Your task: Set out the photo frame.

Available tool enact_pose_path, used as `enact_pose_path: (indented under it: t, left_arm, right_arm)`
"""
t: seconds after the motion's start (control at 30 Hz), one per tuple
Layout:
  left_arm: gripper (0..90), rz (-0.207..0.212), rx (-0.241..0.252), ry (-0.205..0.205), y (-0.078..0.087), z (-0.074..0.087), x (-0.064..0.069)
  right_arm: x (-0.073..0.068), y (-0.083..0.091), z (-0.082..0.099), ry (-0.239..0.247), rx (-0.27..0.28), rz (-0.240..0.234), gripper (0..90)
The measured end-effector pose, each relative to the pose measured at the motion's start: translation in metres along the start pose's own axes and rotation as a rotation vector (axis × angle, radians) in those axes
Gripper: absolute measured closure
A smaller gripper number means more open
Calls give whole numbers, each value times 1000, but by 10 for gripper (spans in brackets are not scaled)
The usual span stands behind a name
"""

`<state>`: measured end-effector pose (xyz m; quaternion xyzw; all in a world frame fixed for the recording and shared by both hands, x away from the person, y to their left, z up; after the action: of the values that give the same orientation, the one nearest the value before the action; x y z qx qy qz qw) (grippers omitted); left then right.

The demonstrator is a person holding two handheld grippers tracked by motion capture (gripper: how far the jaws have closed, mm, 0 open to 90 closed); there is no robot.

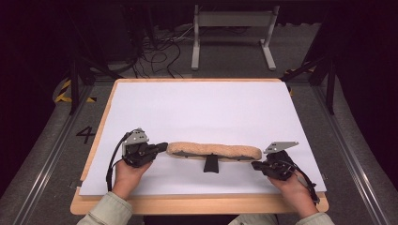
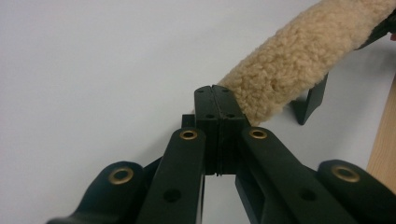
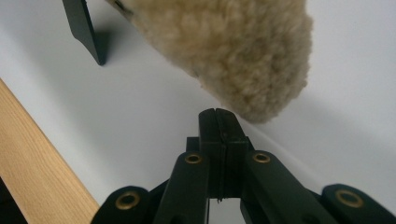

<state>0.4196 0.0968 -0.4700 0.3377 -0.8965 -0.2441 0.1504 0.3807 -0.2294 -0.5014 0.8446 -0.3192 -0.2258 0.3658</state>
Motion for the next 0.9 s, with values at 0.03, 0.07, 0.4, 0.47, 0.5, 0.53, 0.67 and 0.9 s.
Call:
enact_pose_path:
  t: [0.03,0.07,0.4,0.47,0.5,0.53,0.67,0.9]
  left_arm:
    - [900,1,0,1,0,0,0]
    - [900,2,0,1,0,0,1]
    - [900,43,-11,-24,3,2,5]
    - [900,51,-14,-25,4,2,6]
    - [900,60,-17,-26,4,3,7]
    - [900,60,-17,-26,4,3,7]
    - [900,79,-27,-45,6,4,11]
    - [900,125,-37,-71,8,6,20]
  right_arm:
    - [1,0,-1,-2,3,3,900]
    - [0,0,-1,-9,5,3,900]
    - [6,0,-6,-16,16,15,900]
    - [8,-1,-7,-26,20,20,900]
    - [9,-2,-8,-28,23,24,900]
    - [9,-2,-8,-28,23,24,900]
    - [15,-4,-13,-40,34,45,900]
    - [27,-10,-22,-59,53,79,900]
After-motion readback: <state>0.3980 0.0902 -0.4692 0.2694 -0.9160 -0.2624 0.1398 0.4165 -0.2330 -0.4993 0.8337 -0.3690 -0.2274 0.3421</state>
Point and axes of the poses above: each handheld gripper's, and its own axes: y roughly backward along the jaws, z roughly out of its underside, x roughly to its right, the point moved 10 cm from there along -y, roughly forward along the jaws, and after that the axes turned 5 degrees about -z, right-handed, at the moved point
